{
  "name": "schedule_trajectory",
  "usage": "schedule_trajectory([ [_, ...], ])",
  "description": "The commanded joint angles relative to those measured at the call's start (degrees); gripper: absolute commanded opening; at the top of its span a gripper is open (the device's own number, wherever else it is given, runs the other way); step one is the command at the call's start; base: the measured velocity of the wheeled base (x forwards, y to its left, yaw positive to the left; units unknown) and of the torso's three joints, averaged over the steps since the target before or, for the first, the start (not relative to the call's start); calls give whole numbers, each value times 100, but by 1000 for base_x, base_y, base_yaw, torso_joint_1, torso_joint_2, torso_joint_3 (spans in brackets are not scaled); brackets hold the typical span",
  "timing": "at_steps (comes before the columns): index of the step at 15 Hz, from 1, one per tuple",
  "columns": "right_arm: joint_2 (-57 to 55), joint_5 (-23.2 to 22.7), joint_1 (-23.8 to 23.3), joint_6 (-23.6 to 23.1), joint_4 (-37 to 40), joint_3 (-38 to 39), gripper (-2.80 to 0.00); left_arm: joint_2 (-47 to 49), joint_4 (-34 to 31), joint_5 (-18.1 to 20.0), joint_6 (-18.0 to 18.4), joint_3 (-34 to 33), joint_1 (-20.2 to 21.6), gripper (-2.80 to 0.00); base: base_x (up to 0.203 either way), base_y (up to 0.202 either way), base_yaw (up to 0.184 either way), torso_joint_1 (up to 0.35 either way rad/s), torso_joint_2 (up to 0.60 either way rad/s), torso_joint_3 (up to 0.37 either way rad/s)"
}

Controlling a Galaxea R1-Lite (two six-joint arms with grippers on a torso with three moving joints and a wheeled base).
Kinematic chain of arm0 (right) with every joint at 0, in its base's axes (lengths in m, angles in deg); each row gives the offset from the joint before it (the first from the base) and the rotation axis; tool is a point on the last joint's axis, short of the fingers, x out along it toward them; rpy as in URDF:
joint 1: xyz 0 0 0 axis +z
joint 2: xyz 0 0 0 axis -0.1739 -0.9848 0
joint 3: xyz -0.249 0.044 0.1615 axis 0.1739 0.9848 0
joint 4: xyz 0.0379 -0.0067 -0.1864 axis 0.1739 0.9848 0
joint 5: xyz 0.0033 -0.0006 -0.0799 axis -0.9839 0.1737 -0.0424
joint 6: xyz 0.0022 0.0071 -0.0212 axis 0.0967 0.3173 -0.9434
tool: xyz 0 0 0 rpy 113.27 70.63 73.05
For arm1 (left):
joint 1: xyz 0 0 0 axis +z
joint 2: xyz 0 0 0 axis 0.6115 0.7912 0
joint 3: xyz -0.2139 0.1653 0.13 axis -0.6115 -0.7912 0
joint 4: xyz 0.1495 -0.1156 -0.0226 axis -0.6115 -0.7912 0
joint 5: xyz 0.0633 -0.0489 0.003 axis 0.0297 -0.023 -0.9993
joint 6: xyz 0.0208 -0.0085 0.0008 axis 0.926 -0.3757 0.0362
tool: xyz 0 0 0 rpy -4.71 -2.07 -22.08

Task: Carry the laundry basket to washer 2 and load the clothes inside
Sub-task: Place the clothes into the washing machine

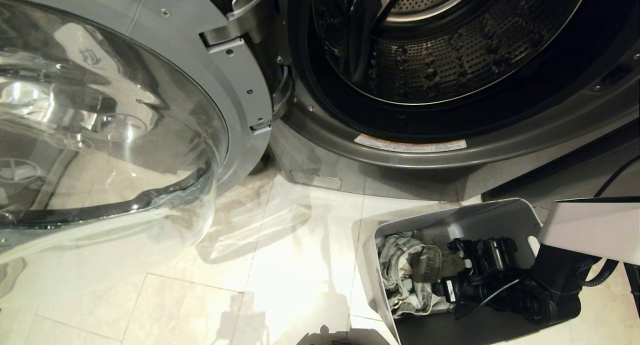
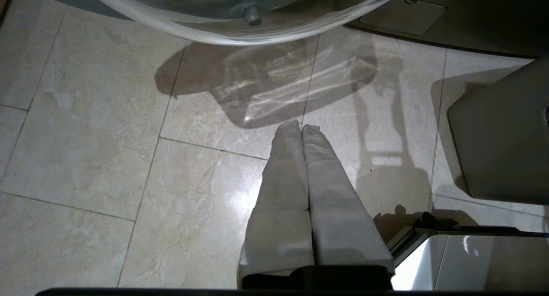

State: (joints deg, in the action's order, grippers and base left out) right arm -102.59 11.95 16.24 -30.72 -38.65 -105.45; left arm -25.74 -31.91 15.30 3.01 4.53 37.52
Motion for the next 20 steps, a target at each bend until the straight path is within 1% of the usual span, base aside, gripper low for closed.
schedule_trajectory([
  [1, 23, 2, 37, 1, -78, 44, 0, 7, 0, -5, -2, 0, -7, -280, 0, 0, 0, 1, -2, -194],
  [3, 35, 15, 103, -4, -227, 80, 0, 7, 0, -5, -2, 0, 1, -280, 0, 0, 0, -1, 7, -168],
  [6, 183, 63, 383, 8, -614, 152, 0, 7, 0, -5, -2, 0, 1, -280, 0, 0, 0, 2, 4, -37],
  [9, 340, 254, 613, 18, -647, 82, 0, 7, 0, -5, -2, 0, 1, -280, 0, 0, 0, 0, 0, 0],
  [13, 289, 516, 740, 62, -655, -92, 0, 7, 0, -5, -2, 0, -4, -280, 0, 0, 0, 0, 0, 0],
  [18, 193, 533, 952, 75, -652, -324, 0, 7, 0, -5, -2, 0, 1, -280, 0, 0, 0, 0, 0, 0],
  [20, 26, 655, 1013, 71, -654, -576, 0, 7, 0, -5, -2, 0, 1, -280, 0, 0, 0, 0, 0, 0],
])
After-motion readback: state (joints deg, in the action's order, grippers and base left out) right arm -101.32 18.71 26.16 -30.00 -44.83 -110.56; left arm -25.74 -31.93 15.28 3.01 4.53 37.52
